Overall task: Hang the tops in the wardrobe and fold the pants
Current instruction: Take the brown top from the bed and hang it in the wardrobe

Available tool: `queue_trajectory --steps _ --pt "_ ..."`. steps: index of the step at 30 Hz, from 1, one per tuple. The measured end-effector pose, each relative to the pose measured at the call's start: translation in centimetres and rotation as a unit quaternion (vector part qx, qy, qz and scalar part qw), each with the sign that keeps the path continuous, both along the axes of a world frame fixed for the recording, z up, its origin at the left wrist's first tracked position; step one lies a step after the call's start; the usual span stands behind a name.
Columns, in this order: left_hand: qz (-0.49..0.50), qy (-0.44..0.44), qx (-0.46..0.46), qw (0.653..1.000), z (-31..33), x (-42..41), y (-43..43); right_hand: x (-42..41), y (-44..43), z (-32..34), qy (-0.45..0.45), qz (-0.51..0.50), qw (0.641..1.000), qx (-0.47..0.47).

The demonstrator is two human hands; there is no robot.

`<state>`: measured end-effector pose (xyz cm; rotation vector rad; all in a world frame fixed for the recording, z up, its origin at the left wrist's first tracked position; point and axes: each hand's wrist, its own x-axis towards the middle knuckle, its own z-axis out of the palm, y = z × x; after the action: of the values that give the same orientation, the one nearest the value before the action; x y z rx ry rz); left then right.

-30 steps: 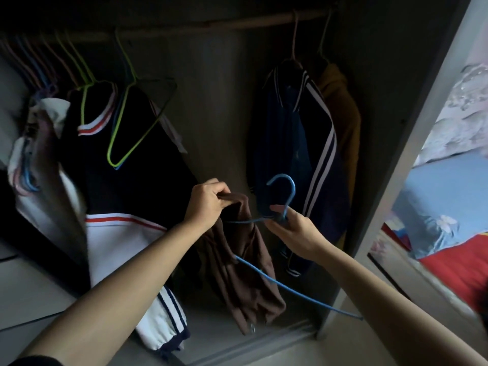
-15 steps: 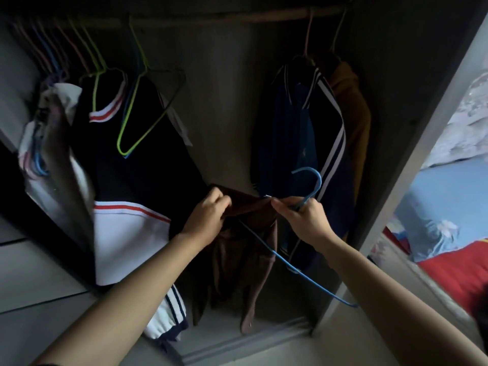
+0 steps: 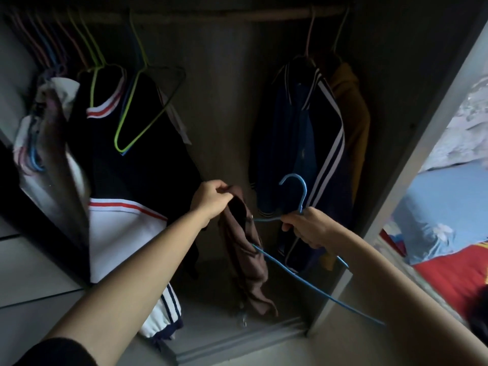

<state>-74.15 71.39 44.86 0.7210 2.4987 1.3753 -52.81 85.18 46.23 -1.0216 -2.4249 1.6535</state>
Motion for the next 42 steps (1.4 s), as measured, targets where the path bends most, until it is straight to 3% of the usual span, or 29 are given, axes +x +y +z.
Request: queue_trajectory --steps 5,7,9,12,15,18,21,26,31,36,40,42 --pt "-0.040 0.044 -0.009 0.998 0.2 0.7 0.9 0.8 1.6 2.1 0.149 -0.015 0.988 -0.032" --pt "-0.088 0.031 0.026 0.995 0.8 1.4 1.5 0.3 1.3 0.8 0.133 -0.024 0.991 -0.022" --pt "-0.153 -0.011 0.053 0.987 1.4 2.6 1.9 -0.2 0.6 -1.3 0.063 -0.014 0.997 0.044" --pt "-0.236 -0.021 0.007 0.972 1.2 4.0 2.6 -0.6 0.0 -2.8 0.026 -0.009 0.998 0.053" --pt "-0.189 0.044 -0.071 0.978 0.8 3.6 2.6 -0.5 0.2 -0.9 0.116 -0.051 0.991 -0.028" --pt "-0.107 0.077 -0.024 0.991 1.3 2.7 2.0 0.1 -0.3 1.1 0.187 -0.045 0.980 -0.059" --pt "-0.159 0.092 0.015 0.983 3.4 3.6 1.8 -0.3 -1.5 1.2 0.215 -0.032 0.970 -0.105" --pt "-0.296 0.080 0.020 0.952 5.8 6.6 2.6 -2.9 -3.4 -0.8 0.185 -0.050 0.978 -0.080" --pt "-0.197 0.302 -0.102 0.927 4.4 2.6 0.7 -2.5 -1.1 -0.2 0.255 -0.058 0.948 -0.182" --pt "-0.201 0.291 -0.153 0.923 4.6 1.5 0.3 -1.7 -0.3 0.9 0.274 0.000 0.936 -0.219" --pt "-0.275 0.277 -0.094 0.916 5.7 4.4 1.9 -2.5 -1.6 1.6 0.262 -0.014 0.950 -0.167" --pt "-0.274 0.252 -0.081 0.925 5.9 4.7 2.5 -2.9 -1.9 1.9 0.257 -0.064 0.964 -0.028"
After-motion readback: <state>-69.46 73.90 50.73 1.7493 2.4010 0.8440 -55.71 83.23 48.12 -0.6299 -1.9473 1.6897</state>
